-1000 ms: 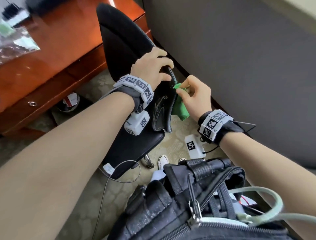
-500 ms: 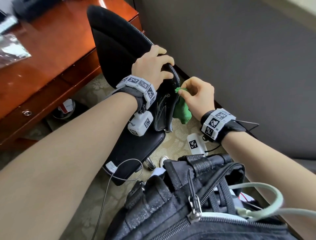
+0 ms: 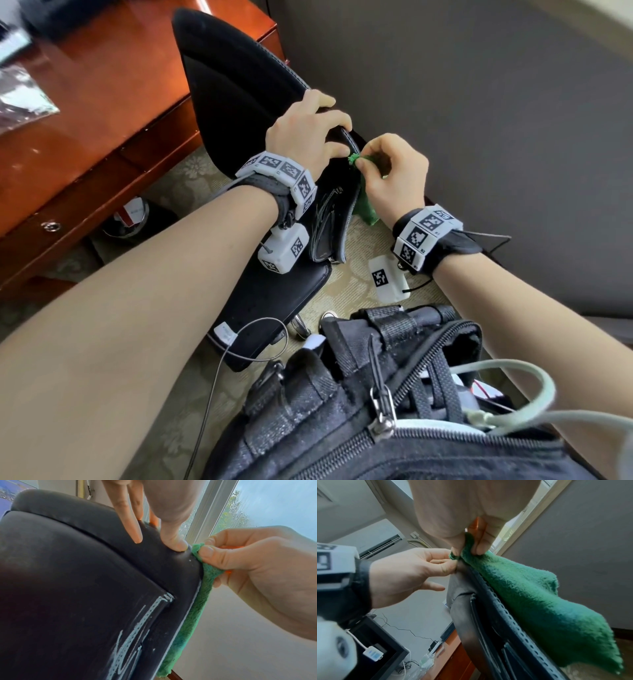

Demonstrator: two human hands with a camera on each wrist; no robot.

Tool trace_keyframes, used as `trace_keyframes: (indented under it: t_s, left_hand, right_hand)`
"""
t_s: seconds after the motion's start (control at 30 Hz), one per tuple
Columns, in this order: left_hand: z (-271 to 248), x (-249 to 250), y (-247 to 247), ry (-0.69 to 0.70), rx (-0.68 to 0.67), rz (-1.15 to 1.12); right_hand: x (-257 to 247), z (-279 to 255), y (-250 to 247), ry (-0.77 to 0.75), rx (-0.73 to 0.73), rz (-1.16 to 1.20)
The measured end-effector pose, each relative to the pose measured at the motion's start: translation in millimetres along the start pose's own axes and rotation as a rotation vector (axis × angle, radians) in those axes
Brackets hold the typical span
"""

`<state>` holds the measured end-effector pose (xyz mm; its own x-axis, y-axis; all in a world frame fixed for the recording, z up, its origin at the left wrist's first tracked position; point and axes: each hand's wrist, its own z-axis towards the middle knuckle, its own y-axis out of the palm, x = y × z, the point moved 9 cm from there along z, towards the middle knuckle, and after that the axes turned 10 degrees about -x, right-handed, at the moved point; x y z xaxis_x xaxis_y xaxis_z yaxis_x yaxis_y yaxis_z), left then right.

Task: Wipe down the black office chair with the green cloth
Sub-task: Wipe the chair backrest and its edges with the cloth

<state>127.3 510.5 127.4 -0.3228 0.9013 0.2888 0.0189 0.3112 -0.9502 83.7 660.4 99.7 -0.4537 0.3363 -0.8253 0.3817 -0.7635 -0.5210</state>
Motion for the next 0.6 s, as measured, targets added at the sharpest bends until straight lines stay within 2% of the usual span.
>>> trace_keyframes:
  t_s: [0.23,0.4,0.47,0.53,0.6]
  left_hand:
    - [1.0,-0.4,-0.1,0.001,0.003,-0.002]
    - [-2.3,0.3,-0.1,0.013,-0.013,-0.003]
    - [-3.6,0.4,0.2,0.020,-0.017,-0.006]
    - [-4.6,0.9,0.4,0.023,-0.019,-0.004]
    - [-5.5,2.0,0.5,0.027,-0.019,-0.004]
  right_hand:
    - [9.7,-21.9,4.3,0.057,0.039,0.028]
    - [35.8,-46.3,27.3,0.177,-0.126,-0.072]
    - [33.0,-46.6,18.4,0.203,-0.059,-0.027]
    - [14.2,-35.3,0.4,0.140,0.070,0.034]
    - [-5.9,-19.9,-11.3,0.050,0.124,0.032]
